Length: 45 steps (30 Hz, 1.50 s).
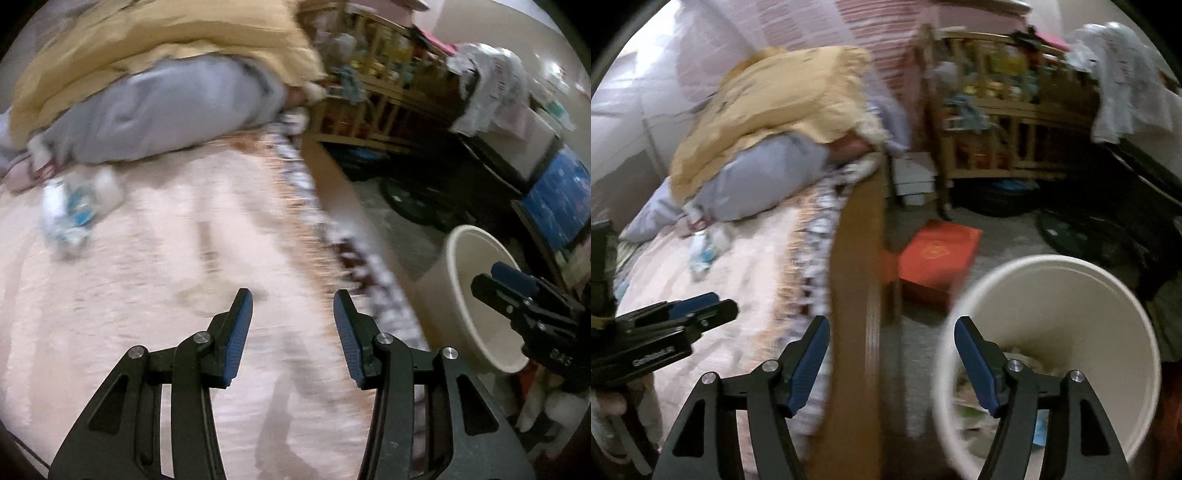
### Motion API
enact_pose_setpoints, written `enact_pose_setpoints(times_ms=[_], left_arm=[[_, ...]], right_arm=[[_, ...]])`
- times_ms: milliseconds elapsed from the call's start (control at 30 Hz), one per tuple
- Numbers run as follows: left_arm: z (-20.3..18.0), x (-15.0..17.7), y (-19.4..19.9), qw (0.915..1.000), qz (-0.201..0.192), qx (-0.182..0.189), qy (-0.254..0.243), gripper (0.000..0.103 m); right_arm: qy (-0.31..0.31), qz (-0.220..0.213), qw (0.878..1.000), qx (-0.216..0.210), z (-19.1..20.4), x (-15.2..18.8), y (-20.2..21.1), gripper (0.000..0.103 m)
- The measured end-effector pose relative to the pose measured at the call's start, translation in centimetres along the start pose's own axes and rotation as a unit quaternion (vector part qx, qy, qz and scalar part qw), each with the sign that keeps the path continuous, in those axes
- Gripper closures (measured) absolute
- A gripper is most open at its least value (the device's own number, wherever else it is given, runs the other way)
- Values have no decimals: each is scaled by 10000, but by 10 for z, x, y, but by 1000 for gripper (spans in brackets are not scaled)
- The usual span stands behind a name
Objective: Collect trash
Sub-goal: 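Move both grippers back over the bed, then grasp the clear plastic wrapper with the left gripper while the right grasps the white sponge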
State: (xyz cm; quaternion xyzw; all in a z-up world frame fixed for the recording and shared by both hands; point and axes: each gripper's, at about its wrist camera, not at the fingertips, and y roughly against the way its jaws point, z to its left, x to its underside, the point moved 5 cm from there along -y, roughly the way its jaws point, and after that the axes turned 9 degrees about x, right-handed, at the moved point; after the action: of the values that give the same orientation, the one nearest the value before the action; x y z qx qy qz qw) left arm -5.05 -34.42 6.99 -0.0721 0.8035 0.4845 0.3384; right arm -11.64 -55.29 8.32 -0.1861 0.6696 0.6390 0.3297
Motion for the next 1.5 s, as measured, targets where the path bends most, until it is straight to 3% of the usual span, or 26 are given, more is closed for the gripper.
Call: enact_pose_setpoints(times_ms=[133, 433, 533, 633, 1000, 1067, 1133, 1167, 1400, 1500], left_arm=[[53, 3, 19, 9990, -87, -326, 309, 59], [177, 1, 47, 9869, -277, -1013, 1227, 57], [206, -5, 47, 9833, -395, -1010, 1459, 50], [232, -13, 42, 9798, -474, -991, 1671, 50], [265, -40, -8, 9821, -371, -888, 1617, 50], [268, -39, -12, 9837, -345, -780, 1580, 55], [270, -37, -12, 9854, -322, -648, 1543, 78], [271, -35, -9, 9861, -298, -577, 1527, 80], [269, -25, 28, 9886, -349, -285, 1436, 85], [265, -22, 39, 9894, -393, -212, 1383, 85]], right_arm=[[310, 172, 9980, -524, 62, -6, -19, 35], [779, 373, 9912, -1000, 145, -9, -46, 35], [892, 423, 9888, -1121, 165, -11, -56, 35], [995, 451, 9867, -1200, 181, -16, -66, 35], [1239, 549, 9805, -1422, 226, -46, -111, 35], [1268, 542, 9795, -1469, 236, -53, -119, 35], [1302, 517, 9784, -1521, 249, -64, -130, 35], [1300, 525, 9776, -1567, 257, -69, -135, 35], [1314, 453, 9733, -1825, 319, -101, -169, 35], [1451, 513, 9714, -1808, 344, -105, -187, 51]])
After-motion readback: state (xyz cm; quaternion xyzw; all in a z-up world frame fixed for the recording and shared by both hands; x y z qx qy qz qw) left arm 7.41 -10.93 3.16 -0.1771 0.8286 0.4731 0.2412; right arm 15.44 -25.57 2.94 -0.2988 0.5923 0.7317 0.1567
